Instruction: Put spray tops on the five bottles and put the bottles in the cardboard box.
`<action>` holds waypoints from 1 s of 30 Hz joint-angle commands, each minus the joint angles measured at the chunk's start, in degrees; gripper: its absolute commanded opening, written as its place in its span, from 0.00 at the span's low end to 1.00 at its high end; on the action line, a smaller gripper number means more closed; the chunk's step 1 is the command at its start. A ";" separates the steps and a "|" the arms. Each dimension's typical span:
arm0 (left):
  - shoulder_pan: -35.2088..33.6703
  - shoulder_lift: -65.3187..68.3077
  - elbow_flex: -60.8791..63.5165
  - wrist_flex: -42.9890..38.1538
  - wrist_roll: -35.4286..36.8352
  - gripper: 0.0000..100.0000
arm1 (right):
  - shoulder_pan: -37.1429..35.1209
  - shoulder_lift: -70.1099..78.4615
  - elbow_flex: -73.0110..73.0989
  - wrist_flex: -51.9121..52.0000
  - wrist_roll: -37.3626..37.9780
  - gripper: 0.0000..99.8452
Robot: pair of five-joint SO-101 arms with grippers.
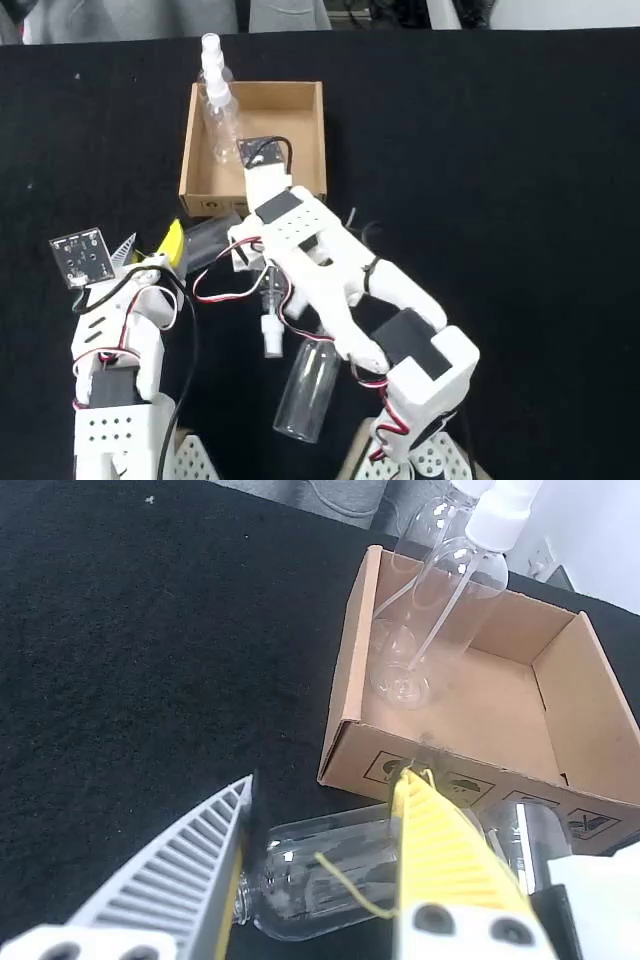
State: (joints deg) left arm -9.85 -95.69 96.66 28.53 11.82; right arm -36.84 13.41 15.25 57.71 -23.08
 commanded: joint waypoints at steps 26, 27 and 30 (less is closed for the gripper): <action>-0.48 -0.79 1.27 -1.32 -0.53 0.21 | 4.40 -9.98 -3.82 5.63 -15.74 0.02; -0.57 -0.79 1.27 -1.32 -0.53 0.21 | 4.40 -9.98 -3.82 5.63 -16.18 0.02; -0.57 -0.79 1.27 -1.32 -0.53 0.21 | 4.48 -10.07 -3.82 5.71 -16.44 0.02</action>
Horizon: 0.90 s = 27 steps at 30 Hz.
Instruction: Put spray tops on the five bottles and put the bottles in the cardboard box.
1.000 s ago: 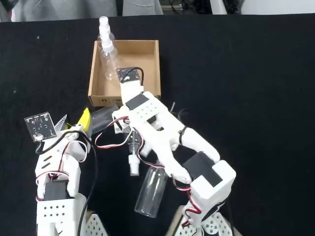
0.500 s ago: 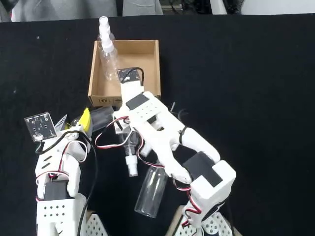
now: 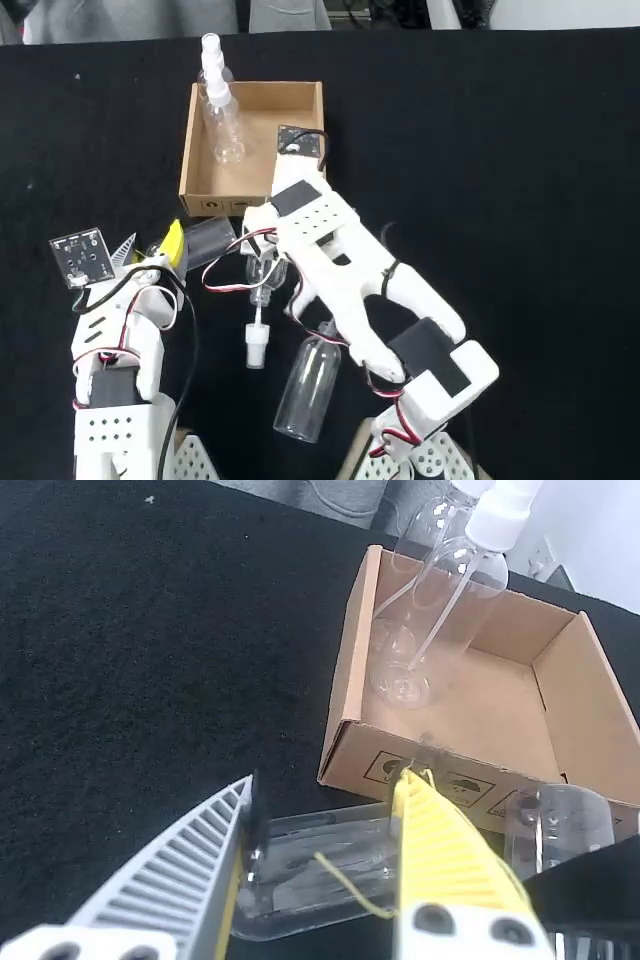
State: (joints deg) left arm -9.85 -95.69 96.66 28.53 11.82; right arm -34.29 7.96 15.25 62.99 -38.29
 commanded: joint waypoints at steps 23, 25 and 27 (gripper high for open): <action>-0.66 -0.79 1.27 -1.32 -0.53 0.21 | 11.43 -14.90 -0.57 5.45 -13.45 0.02; -0.66 -0.79 1.27 -1.32 -0.53 0.21 | 12.92 -14.90 -0.92 7.12 -14.24 0.02; -0.66 -0.79 1.27 -1.32 -0.53 0.21 | 14.86 -15.34 -0.84 8.26 -14.42 0.01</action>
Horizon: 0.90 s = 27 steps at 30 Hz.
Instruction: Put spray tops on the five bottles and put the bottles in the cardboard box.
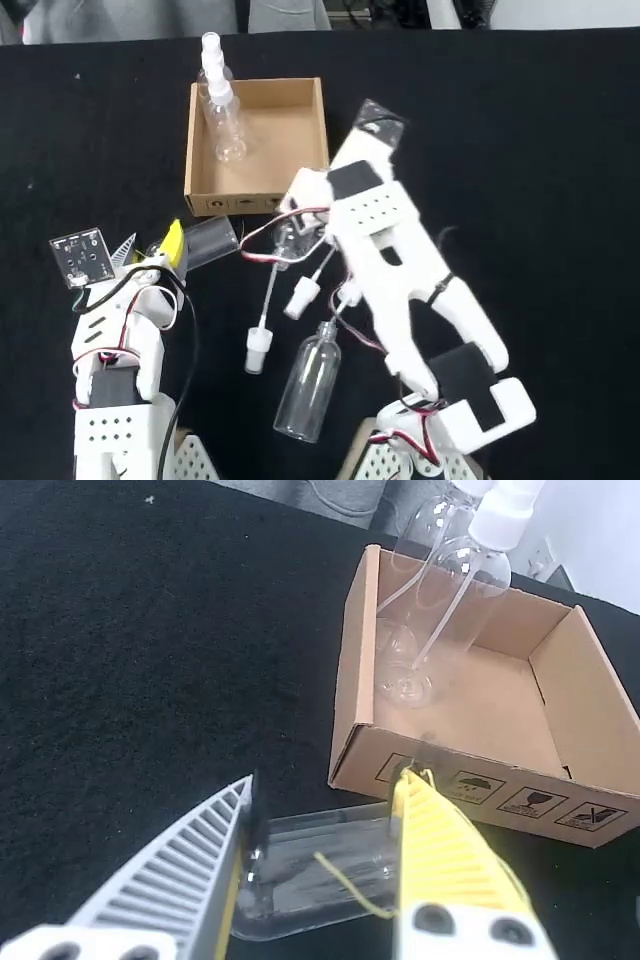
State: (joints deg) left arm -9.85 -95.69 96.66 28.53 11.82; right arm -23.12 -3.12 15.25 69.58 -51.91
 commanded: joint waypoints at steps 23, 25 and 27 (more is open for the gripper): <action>-0.66 -0.79 1.27 -1.41 -0.53 0.21 | 26.99 -9.01 -0.40 19.60 9.32 0.01; -0.66 -0.79 1.27 -1.41 -0.53 0.21 | 29.36 -9.01 -0.40 19.60 10.99 0.01; -0.66 -0.79 1.27 -1.41 -0.53 0.21 | 31.38 -9.01 -0.40 19.60 12.40 0.01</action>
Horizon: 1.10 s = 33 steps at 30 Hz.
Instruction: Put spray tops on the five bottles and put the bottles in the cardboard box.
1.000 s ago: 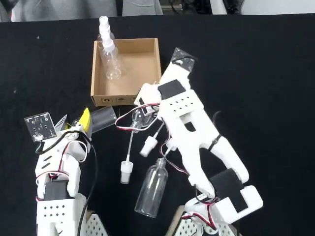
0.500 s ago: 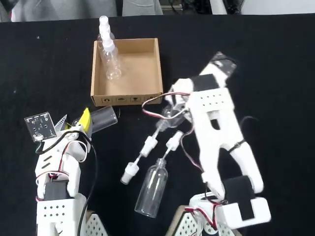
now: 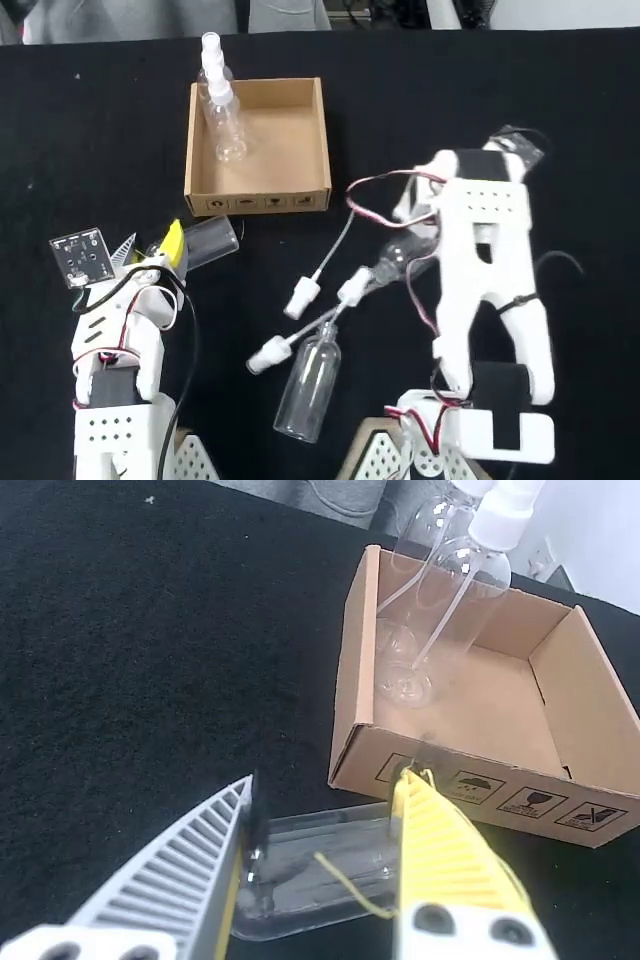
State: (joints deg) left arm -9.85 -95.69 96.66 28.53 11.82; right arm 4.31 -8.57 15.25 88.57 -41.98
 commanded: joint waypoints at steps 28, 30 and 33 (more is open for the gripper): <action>-0.66 -0.79 1.27 -1.41 -0.53 0.21 | 14.15 -3.12 20.35 -24.79 -9.49 0.04; -0.57 -0.79 1.27 -1.41 -0.53 0.21 | 13.98 -3.12 21.23 -25.85 -9.58 0.10; -0.48 -0.79 1.27 -1.41 -0.53 0.21 | 12.75 -3.30 22.02 -25.93 -9.67 0.21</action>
State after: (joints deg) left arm -9.85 -95.69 96.66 28.53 11.82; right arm 17.05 -8.66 37.49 63.78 -50.95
